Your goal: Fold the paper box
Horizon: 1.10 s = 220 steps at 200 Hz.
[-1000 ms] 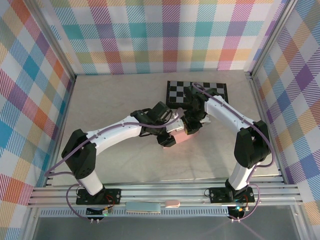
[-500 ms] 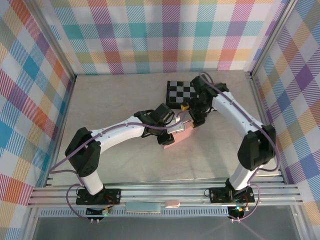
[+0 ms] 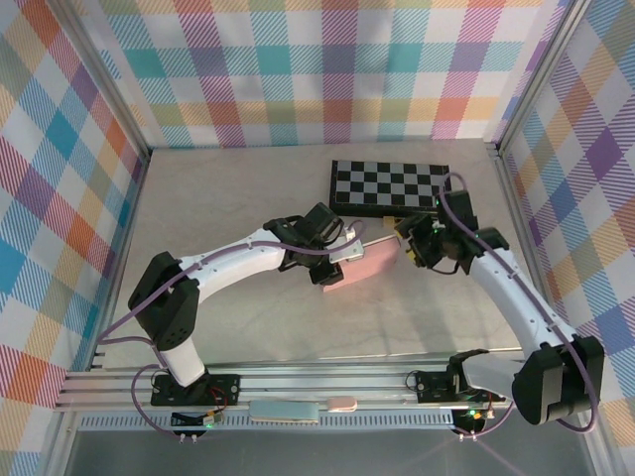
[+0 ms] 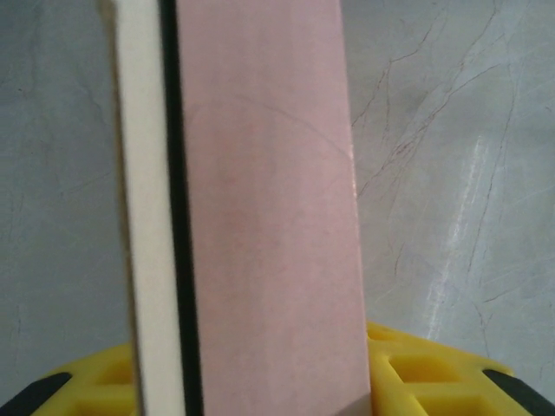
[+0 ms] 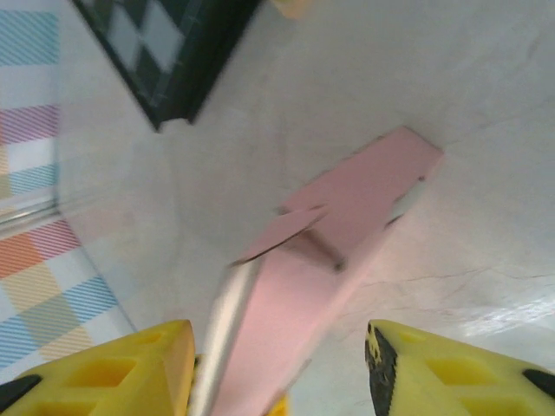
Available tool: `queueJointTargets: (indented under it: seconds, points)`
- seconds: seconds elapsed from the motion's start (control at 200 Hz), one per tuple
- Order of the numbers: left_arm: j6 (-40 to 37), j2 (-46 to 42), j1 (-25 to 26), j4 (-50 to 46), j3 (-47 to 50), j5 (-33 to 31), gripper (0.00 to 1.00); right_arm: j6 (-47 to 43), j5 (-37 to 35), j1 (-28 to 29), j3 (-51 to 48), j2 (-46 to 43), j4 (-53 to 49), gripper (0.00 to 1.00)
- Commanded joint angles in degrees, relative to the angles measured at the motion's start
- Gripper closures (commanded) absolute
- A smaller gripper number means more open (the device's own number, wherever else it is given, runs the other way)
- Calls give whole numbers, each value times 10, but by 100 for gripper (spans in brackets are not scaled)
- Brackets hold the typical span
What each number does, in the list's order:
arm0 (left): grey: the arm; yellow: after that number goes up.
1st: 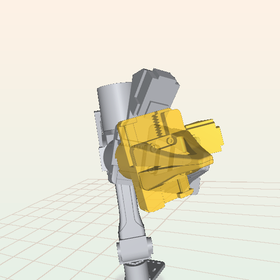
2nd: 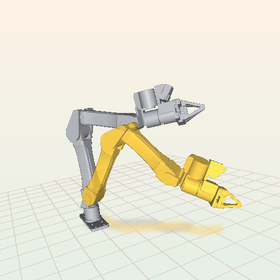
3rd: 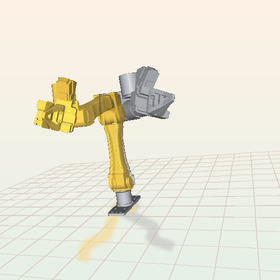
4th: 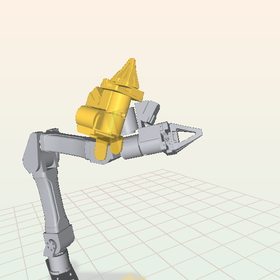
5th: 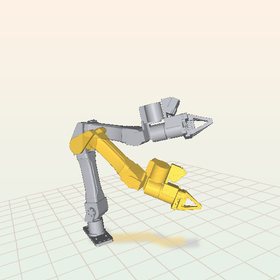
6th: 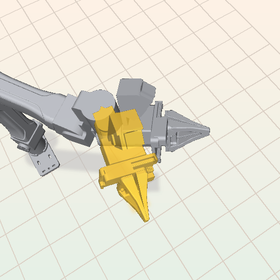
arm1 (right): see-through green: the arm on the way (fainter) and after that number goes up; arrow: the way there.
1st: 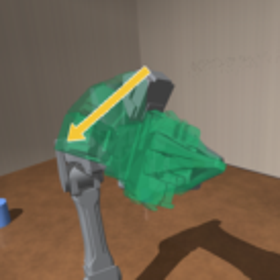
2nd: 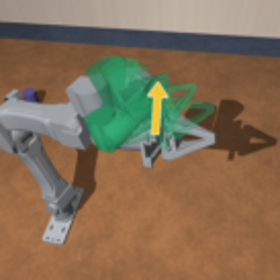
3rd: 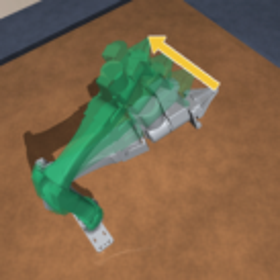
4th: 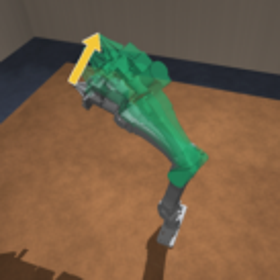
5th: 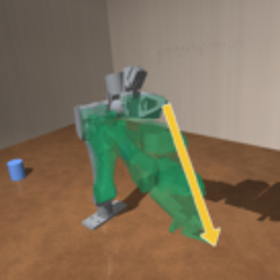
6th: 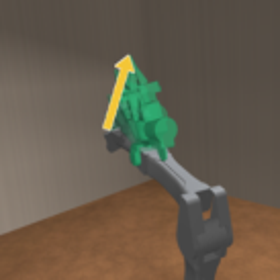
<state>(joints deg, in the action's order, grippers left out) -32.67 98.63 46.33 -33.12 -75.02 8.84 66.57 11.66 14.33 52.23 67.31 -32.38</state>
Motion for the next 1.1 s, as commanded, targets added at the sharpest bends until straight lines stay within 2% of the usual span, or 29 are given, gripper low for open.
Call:
queueJointTargets:
  seconds: [0.0, 0.345, 0.685, 0.95, 1.095]
  points:
    - [-17, -21, -10, -24, 9, 14, 58, -5, 16, 2, -33, -25, 93, 47]
    - [-14, -20, -11, -27, 4, 17, 58, 2, 8, 3, -53, 6, 96, 55]
    - [-7, -21, -11, -26, 4, 14, 58, 13, -29, 8, -76, 31, 12, 63]
    - [3, -26, -11, -18, 10, 0, 59, 20, -39, 16, -38, 30, -23, 65]
    - [5, -28, -13, -13, 9, -2, 61, 14, -45, 23, -11, 5, -30, 60]
